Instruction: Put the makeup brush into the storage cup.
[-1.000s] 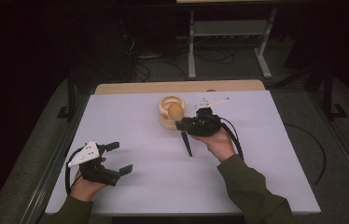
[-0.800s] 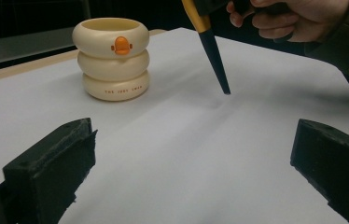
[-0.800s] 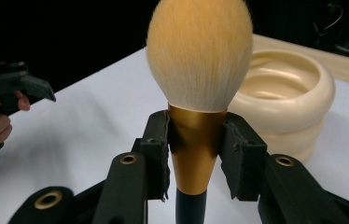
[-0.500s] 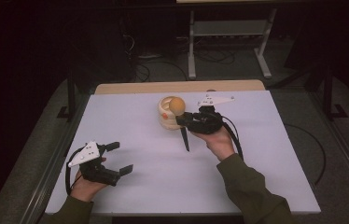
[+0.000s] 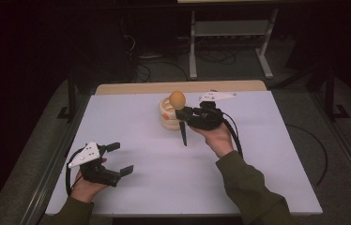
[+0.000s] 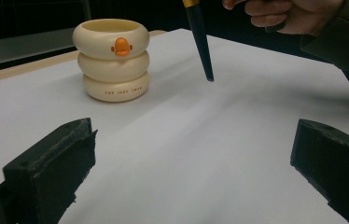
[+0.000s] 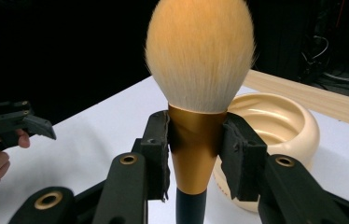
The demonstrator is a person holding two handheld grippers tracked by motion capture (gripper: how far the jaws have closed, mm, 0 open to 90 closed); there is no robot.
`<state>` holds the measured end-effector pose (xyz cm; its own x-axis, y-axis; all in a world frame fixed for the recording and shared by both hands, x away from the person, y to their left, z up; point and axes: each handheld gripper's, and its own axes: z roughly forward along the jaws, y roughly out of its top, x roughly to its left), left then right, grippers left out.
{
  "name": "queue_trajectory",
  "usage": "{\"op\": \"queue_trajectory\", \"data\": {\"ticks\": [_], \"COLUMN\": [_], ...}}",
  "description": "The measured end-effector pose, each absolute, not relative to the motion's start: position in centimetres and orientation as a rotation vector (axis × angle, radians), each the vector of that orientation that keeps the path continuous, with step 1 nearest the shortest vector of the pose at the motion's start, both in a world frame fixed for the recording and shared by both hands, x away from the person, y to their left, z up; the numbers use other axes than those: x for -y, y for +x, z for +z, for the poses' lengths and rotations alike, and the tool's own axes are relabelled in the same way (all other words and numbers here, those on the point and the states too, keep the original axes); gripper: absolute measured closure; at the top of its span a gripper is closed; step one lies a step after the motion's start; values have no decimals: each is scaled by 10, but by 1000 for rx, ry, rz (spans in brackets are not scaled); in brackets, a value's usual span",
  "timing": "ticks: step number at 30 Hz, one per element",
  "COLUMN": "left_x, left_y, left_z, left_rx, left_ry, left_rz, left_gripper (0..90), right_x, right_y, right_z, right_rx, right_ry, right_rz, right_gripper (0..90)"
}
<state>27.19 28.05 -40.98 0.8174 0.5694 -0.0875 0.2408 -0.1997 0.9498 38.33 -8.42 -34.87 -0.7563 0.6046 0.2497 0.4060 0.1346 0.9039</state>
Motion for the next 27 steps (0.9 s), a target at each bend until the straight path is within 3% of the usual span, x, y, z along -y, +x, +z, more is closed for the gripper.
{"op": "queue_trajectory", "data": {"ticks": [27], "left_x": [-280], "left_y": [272], "left_z": [-409], "left_rx": [-622], "left_ry": [1785], "left_rz": [335], "left_gripper": [0], "right_x": [85], "right_y": [396], "right_z": [-323], "right_rx": [-2142], "right_ry": [991], "right_rz": [1709], "right_gripper": [634]}}
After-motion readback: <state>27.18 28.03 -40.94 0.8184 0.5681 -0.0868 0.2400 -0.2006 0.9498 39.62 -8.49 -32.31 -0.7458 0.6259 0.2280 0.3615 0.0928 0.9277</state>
